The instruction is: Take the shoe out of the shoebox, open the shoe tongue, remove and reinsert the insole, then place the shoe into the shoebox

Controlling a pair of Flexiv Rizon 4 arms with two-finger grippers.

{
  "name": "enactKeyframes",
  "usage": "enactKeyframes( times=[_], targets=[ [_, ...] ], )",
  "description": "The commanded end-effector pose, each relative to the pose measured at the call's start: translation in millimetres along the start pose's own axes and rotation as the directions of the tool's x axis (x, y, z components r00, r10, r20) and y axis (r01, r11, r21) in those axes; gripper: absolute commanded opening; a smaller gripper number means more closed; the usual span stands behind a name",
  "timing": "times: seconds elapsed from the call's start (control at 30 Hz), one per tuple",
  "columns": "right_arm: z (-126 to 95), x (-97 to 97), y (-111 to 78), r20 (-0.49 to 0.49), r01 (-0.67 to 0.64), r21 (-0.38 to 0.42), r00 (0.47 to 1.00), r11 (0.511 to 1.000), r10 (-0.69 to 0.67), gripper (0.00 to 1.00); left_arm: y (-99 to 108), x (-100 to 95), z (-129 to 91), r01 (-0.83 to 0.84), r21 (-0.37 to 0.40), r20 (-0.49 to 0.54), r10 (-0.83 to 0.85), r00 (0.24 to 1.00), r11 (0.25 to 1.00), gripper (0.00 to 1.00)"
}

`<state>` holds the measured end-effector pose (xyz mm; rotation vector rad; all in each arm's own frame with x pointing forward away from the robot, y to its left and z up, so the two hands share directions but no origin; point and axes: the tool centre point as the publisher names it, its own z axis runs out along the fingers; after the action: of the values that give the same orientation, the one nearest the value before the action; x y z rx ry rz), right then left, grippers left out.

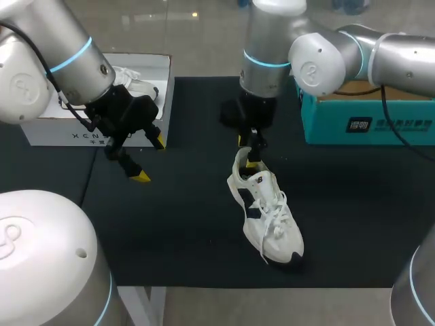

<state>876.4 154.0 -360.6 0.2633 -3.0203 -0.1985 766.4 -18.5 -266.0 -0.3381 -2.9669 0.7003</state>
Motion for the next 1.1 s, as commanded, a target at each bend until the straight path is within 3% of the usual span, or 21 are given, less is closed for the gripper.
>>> enactKeyframes(
  times=[0.03, 0.17, 0.63, 0.87, 1.1],
  targets=[
    [5, -2.3, -1.9, -0.012, -0.005, -0.003, 1.000, 1.000, 0.005, 0.25, 0, -0.1, 0, 0.000, -0.002, -0.001, 0.000, 1.000, 1.000, 1.00],
    [7, -1.8, -4.0, -0.013, -0.011, -0.007, 1.000, 1.000, 0.011, 0.01, 0, -0.1, 0, 0.000, -0.002, -0.001, 0.000, 1.000, 1.000, 1.00],
    [-5, 1.3, -1.8, 0.008, -0.033, 0.005, 0.999, 0.999, 0.033, 0.00, 0, -0.1, 0, 0.000, -0.002, -0.001, 0.000, 1.000, 1.000, 1.00],
    [-63, -0.9, -3.6, 0.083, -0.178, 0.103, 0.982, 0.979, 0.169, 0.00, 0, -0.1, 0, 0.000, -0.002, -0.001, 0.000, 1.000, 1.000, 1.00],
    [-139, -7.3, -23.9, 0.175, -0.421, 0.190, 0.903, 0.887, 0.391, 0.00, 0, -0.1, 0, 0.000, -0.002, -0.001, 0.000, 1.000, 1.000, 1.00]
  ],
)
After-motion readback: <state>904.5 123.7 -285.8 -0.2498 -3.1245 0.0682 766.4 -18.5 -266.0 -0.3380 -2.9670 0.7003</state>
